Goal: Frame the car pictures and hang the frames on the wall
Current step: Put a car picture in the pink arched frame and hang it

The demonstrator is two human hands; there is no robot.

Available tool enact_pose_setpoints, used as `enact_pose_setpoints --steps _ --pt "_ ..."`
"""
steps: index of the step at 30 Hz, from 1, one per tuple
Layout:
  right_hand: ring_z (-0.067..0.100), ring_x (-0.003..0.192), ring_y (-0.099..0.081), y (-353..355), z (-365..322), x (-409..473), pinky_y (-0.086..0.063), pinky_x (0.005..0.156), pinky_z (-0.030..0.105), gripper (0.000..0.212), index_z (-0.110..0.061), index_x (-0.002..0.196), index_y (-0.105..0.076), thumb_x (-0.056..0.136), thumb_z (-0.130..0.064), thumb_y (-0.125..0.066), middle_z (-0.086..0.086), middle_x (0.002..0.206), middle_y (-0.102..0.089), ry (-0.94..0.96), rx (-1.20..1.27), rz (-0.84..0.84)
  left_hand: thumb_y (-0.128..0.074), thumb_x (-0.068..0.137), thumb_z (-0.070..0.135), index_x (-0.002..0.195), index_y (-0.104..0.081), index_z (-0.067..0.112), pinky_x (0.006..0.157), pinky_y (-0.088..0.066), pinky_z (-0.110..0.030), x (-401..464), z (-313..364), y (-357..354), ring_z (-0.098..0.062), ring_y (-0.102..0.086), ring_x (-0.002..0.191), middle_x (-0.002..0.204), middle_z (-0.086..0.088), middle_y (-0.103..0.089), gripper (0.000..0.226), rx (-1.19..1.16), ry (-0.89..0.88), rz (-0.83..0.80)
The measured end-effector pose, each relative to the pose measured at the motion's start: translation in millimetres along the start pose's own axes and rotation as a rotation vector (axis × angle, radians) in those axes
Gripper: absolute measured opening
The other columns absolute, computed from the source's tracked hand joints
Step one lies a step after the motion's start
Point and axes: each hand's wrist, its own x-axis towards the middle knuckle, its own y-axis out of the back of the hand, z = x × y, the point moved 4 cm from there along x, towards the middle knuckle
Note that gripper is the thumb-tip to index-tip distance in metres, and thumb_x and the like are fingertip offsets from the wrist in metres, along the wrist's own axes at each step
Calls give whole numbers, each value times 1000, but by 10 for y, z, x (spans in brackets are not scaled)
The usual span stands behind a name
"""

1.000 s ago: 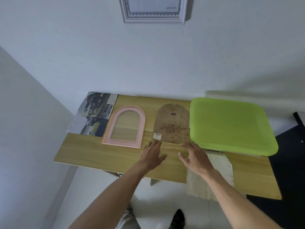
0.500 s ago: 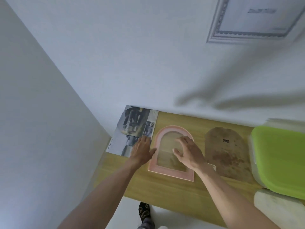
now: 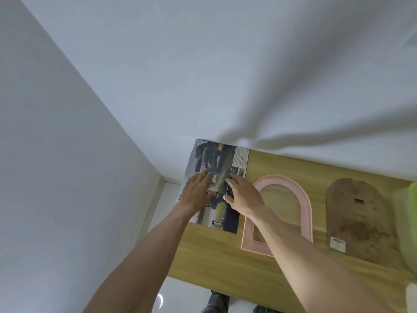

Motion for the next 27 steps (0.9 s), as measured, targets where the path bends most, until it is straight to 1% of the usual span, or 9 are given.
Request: enact_pose_setpoints --steps 3,5,7,10,15,17,21,24,27 --pt "22 147 -28 -73 -33 111 -42 108 38 61 -12 152 -34 100 -35 -56 3 161 -29 -36 -18 -49 -55 94 42 146 -40 18 117 -23 -35 10 -89 -80 -22 -31 142 154 -2 -36 59 11 -35 11" --pt "23 144 -33 -93 -45 135 -47 103 39 56 -10 148 -40 99 -32 -57 4 157 -35 -55 -33 -50 -56 92 42 135 -53 15 110 -32 -36 11 -99 -66 -25 -44 133 144 -4 -49 51 70 -110 56" --pt "25 139 -40 -123 -53 128 -50 98 40 49 -8 141 -49 98 -29 -60 8 149 -44 -56 -26 -27 -46 92 44 119 -64 12 100 -43 -38 4 -96 -40 -27 -57 117 129 -6 -61 45 153 -200 117" --pt "28 119 -54 -173 -87 91 -57 78 40 36 -8 124 -60 92 -24 -63 10 129 -56 -1 -16 65 -31 98 43 106 -67 13 92 -49 -38 -4 -129 -48 -25 -63 101 112 -4 -66 47 241 -305 196" --pt "30 83 -67 -136 -171 59 -55 51 36 23 -9 105 -68 82 -7 -73 9 99 -64 61 -27 225 -33 100 42 97 -68 17 89 -48 -35 -12 -99 37 -22 -64 95 101 1 -69 44 186 -321 235" --pt "29 72 -67 -50 -211 48 -54 49 34 22 -9 102 -67 82 -1 -71 8 94 -64 89 -23 273 -35 98 46 101 -69 18 91 -48 -34 -42 -97 122 -20 -64 99 104 2 -70 44 123 -319 254" --pt "28 65 -65 214 -245 -13 -53 48 33 29 -8 109 -62 83 4 -68 9 99 -64 126 -3 365 -63 90 41 118 -65 17 100 -44 -36 -19 -138 328 -22 -61 111 117 -1 -68 37 76 -321 303" --pt "25 71 -65 452 -236 -107 -56 53 34 45 -15 119 -54 82 8 -64 8 104 -63 157 45 439 -68 89 32 125 -62 17 104 -41 -39 58 -117 587 -27 -59 115 122 -3 -66 39 -27 -202 385" --pt "19 77 -62 686 -162 -204 -59 61 32 60 -23 130 -48 82 9 -63 5 108 -60 148 156 512 -71 86 31 130 -57 17 103 -42 -40 150 -35 884 -25 -58 115 123 -4 -65 49 -237 -79 437"
